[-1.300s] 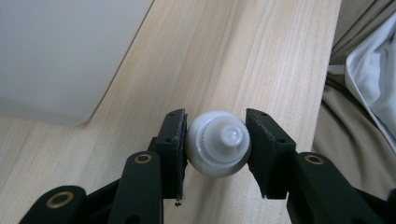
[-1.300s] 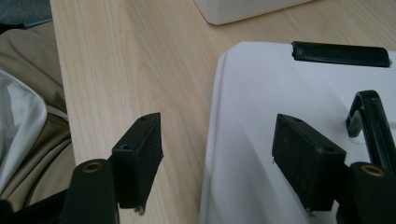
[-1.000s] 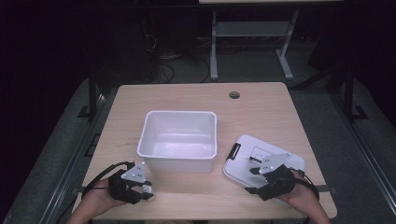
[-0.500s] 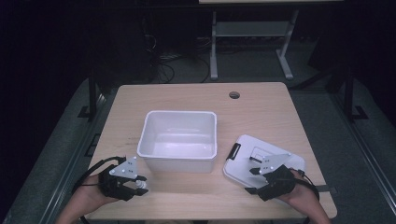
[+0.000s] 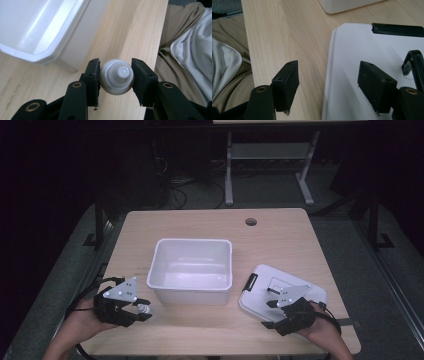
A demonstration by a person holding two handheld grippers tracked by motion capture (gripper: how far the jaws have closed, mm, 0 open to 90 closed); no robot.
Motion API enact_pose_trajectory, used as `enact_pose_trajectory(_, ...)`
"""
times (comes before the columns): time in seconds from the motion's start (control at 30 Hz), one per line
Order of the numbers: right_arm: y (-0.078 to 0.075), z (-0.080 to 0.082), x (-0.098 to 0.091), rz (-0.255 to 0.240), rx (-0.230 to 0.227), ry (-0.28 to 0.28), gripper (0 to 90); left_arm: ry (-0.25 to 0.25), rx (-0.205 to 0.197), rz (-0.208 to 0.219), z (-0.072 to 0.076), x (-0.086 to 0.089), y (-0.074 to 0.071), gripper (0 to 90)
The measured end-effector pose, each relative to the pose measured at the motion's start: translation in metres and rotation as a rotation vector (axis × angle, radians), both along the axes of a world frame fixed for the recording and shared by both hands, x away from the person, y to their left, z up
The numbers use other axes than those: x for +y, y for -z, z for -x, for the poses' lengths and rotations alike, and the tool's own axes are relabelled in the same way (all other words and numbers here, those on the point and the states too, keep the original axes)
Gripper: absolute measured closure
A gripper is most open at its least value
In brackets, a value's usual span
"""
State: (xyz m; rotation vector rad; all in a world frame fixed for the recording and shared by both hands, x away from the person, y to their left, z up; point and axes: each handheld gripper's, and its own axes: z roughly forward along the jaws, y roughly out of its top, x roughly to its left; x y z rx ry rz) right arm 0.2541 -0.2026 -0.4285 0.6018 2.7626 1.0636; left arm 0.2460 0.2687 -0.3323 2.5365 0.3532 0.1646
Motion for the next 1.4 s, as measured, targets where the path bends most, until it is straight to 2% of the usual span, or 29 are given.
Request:
enact_pose_trajectory(0.2,0.000,0.000,0.001,-0.002,0.003,0.001,32.5,0.007,-0.007,-0.004,-0.004,0.001,-0.012,60.2)
enact_pose_trajectory(0.4,-0.001,-0.001,0.000,-0.009,-0.006,0.000,32.5,0.007,0.004,0.005,-0.007,0.002,-0.021,60.1)
enact_pose_trajectory(0.53,-0.001,-0.001,0.000,-0.014,0.008,0.010,32.5,0.008,0.001,0.000,-0.009,0.002,-0.025,60.2)
enact_pose_trajectory(0.77,-0.001,-0.001,0.002,-0.011,0.004,0.001,32.5,-0.003,0.004,0.014,-0.010,0.002,-0.030,60.2)
enact_pose_trajectory(0.8,-0.001,-0.001,0.002,-0.009,0.003,0.001,32.5,0.006,0.003,0.004,-0.011,0.002,-0.031,60.2)
enact_pose_trajectory(1.0,-0.001,-0.002,0.002,-0.011,0.000,0.002,32.5,-0.016,0.006,0.022,-0.014,0.005,-0.035,60.2)
enact_pose_trajectory(1.1,-0.001,-0.002,0.001,-0.009,0.003,0.002,32.5,-0.013,-0.001,0.010,-0.016,0.007,-0.038,60.2)
enact_pose_trajectory(1.17,-0.001,-0.002,0.001,-0.010,0.000,-0.006,32.5,-0.026,0.000,0.026,-0.016,0.007,-0.039,60.2)
enact_pose_trajectory(1.4,-0.001,-0.002,-0.001,-0.017,0.007,0.005,32.5,-0.021,-0.002,0.019,-0.023,0.006,-0.044,60.2)
